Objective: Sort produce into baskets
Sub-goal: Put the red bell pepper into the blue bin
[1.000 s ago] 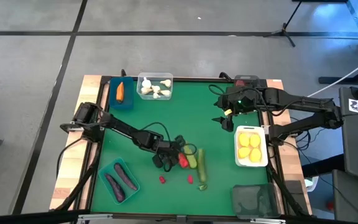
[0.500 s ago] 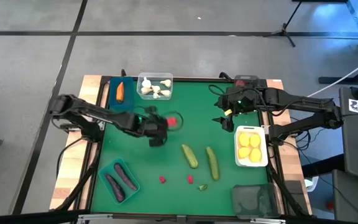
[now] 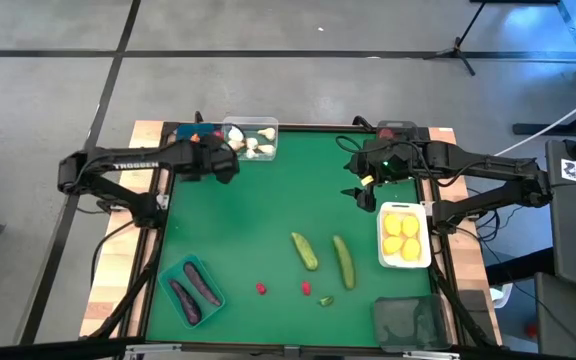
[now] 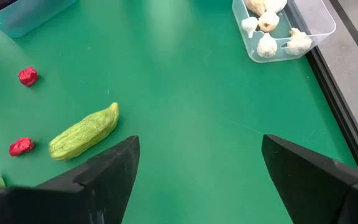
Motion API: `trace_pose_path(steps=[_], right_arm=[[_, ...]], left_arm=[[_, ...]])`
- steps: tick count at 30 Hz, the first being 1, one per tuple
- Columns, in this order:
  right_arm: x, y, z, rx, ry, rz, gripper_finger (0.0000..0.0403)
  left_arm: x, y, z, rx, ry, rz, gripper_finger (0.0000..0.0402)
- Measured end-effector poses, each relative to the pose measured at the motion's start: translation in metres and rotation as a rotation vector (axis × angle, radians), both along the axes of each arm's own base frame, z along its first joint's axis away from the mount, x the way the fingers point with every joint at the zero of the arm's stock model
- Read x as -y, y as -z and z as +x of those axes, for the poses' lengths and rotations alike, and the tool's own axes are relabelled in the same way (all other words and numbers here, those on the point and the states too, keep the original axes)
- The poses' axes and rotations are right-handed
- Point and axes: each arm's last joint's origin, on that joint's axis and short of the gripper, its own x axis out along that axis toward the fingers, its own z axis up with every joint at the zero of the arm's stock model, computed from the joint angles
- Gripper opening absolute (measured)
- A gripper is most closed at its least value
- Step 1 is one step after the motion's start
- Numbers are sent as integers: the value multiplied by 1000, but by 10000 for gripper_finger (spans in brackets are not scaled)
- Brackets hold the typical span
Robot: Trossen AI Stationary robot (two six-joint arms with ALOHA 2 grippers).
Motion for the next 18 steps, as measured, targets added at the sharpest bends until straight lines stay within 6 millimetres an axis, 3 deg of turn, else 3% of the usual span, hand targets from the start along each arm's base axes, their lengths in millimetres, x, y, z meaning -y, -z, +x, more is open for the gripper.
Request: trace_pose_path(steps=[8,13,18], right_arm=[[0,0,0,2,-1,-2,335],[0,0,0,3,-3,-3,335],[0,0,0,3,-3,-3,335]], left_arm=[[-49,32,-34,76,-366,-12,158],[-75,49,-41,206,-373,-111,159],[-94,51,-51,267,-416,-111,159]])
